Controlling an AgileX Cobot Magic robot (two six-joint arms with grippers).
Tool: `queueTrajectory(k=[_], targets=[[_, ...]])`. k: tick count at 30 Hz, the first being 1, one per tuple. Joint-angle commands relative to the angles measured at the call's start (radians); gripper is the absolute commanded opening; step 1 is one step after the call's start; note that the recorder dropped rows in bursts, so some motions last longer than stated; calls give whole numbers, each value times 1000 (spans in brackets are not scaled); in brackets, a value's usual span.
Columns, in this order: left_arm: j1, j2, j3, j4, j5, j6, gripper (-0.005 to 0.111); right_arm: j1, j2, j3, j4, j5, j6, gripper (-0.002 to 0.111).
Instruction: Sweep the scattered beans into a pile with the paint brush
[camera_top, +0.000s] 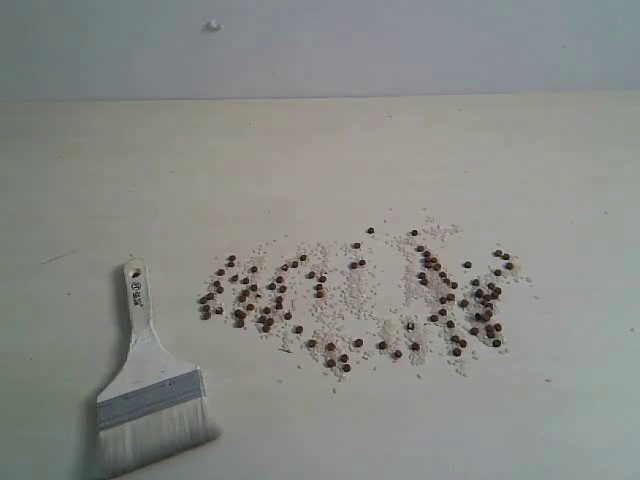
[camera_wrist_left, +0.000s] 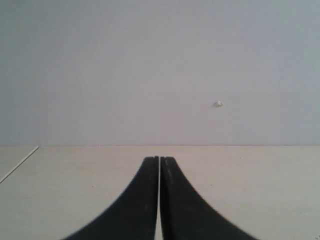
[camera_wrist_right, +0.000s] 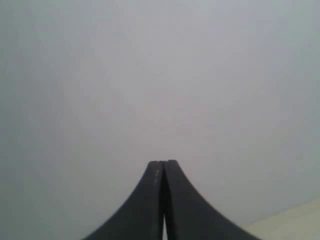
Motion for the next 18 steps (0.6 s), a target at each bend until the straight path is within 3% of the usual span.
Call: queueTrajectory(k=[1,4,7,12,18], targets=[[0,3,3,-2,1,1,4,-1,258,-234,-571,58,494,0],[0,3,3,-2,1,1,4,-1,427,-394,-1039,-14,873,0],[0,3,3,-2,1,1,4,-1,584,-534,-1379,-100,1151,0],[0,3,3,-2,1,1,4,-1,775,-660,-1379,-150,1124,0],[0,3,3,-2,1,1,4,-1,921,-752,-1379,-100,924,0]])
